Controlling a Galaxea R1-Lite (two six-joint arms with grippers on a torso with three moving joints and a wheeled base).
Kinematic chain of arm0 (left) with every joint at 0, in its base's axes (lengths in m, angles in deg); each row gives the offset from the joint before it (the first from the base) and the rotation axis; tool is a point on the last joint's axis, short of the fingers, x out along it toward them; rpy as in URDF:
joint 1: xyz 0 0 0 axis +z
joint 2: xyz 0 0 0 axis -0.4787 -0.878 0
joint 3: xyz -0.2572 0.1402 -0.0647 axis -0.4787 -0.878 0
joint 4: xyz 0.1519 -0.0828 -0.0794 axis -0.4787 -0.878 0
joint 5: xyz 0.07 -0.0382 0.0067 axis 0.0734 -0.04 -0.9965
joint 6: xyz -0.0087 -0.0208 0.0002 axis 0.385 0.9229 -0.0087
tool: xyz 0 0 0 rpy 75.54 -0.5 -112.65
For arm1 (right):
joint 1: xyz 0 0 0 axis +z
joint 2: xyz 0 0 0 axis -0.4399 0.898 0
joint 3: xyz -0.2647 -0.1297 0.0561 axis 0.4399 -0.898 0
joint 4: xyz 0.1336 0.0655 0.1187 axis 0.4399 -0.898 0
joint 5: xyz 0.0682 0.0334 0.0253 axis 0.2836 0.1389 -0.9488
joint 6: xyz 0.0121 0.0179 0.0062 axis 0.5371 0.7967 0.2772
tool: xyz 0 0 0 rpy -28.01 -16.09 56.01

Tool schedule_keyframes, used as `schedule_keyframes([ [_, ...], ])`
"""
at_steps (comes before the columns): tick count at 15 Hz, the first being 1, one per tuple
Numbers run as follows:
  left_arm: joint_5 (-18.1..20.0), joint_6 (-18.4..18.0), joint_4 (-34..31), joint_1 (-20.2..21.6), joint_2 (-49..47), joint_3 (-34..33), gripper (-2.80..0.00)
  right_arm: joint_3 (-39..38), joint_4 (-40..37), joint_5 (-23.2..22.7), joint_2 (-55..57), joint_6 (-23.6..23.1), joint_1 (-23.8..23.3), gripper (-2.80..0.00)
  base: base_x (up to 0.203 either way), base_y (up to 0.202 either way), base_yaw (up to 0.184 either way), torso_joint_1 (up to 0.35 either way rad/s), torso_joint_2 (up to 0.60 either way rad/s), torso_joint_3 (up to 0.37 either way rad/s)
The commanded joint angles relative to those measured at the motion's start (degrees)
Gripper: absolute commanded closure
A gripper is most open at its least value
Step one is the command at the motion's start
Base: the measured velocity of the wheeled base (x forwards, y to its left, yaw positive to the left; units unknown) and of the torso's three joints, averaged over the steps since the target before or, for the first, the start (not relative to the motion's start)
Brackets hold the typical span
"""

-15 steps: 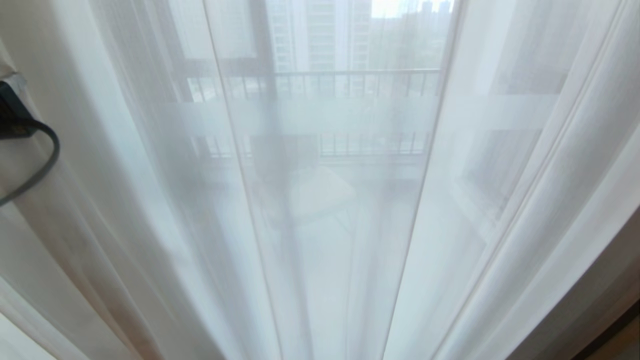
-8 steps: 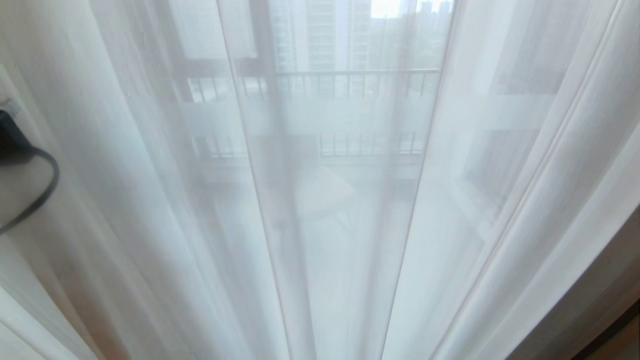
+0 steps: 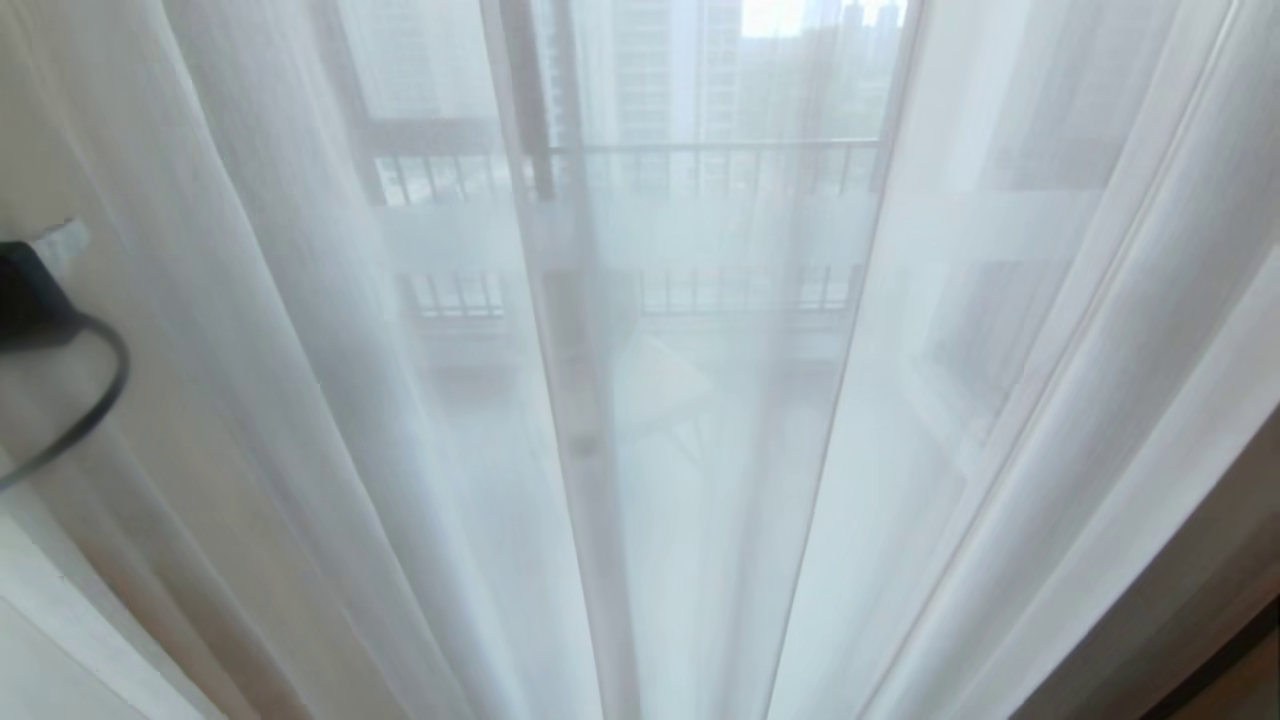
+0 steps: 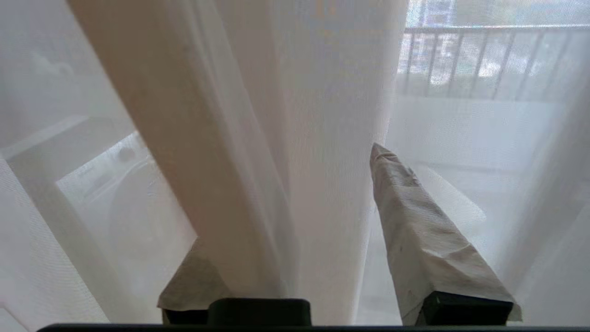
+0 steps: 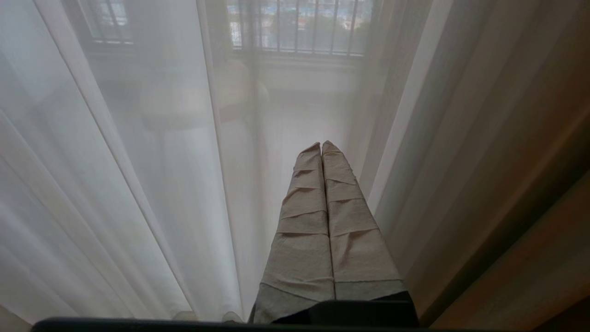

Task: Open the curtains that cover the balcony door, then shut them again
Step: Close the inner curtains on both sides

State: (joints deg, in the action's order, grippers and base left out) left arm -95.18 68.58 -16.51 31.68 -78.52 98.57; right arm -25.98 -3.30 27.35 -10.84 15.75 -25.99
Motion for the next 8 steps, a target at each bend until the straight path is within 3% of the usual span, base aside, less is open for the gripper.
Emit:
schedule_keyframes([
  [1, -0.1, 0.0, 0.4, 0.0, 1.0, -0.1, -2.80, 0.0, 0.0, 0.0, 0.1, -0.1, 0.1, 0.00, 0.000, 0.000, 0.000, 0.000, 0.00, 0.000],
  [8, -0.3, 0.2, -0.4, 0.0, 10.2, -4.1, -2.80, 0.0, 0.0, 0.0, 0.1, -0.1, 0.0, 0.00, 0.000, 0.000, 0.000, 0.000, 0.00, 0.000],
])
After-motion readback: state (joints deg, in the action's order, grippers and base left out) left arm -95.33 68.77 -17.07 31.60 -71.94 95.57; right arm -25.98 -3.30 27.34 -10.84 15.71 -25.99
